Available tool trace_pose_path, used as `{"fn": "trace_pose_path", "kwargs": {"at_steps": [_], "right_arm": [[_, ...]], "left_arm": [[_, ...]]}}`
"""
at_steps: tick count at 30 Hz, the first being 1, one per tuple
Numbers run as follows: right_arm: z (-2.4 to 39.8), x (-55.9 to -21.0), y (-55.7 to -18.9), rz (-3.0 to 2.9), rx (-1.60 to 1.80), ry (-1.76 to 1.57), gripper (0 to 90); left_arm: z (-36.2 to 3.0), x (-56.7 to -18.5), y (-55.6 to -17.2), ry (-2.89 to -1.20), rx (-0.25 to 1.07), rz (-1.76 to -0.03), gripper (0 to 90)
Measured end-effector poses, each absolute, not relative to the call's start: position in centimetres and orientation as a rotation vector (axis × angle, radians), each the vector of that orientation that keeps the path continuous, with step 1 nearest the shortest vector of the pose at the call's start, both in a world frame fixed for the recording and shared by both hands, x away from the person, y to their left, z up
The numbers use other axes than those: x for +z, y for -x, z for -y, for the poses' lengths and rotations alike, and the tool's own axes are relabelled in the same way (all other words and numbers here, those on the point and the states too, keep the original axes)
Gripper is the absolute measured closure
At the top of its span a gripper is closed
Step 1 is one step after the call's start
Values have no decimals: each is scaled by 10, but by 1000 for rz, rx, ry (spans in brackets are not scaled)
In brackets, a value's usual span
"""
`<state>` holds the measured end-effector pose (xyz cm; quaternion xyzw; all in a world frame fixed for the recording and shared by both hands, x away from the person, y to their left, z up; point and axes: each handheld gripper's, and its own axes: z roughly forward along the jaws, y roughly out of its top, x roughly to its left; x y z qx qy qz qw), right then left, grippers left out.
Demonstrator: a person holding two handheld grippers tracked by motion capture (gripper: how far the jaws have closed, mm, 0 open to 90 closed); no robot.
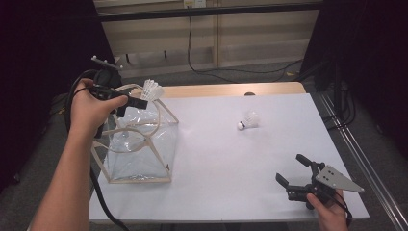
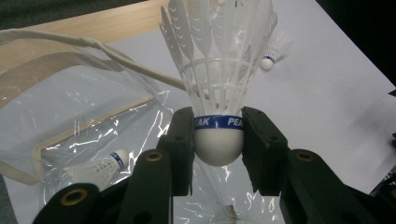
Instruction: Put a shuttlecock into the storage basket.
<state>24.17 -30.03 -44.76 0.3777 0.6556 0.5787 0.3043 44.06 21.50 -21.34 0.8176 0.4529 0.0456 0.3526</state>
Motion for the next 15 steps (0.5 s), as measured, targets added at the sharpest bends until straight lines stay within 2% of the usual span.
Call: {"fn": "trace_pose_path", "kwargs": {"at_steps": [15], "right_arm": [[300, -448, -242, -1734, 1538, -1000, 24]], "left_arm": [[-224, -216, -442, -2091, 165, -1229, 656]]}}
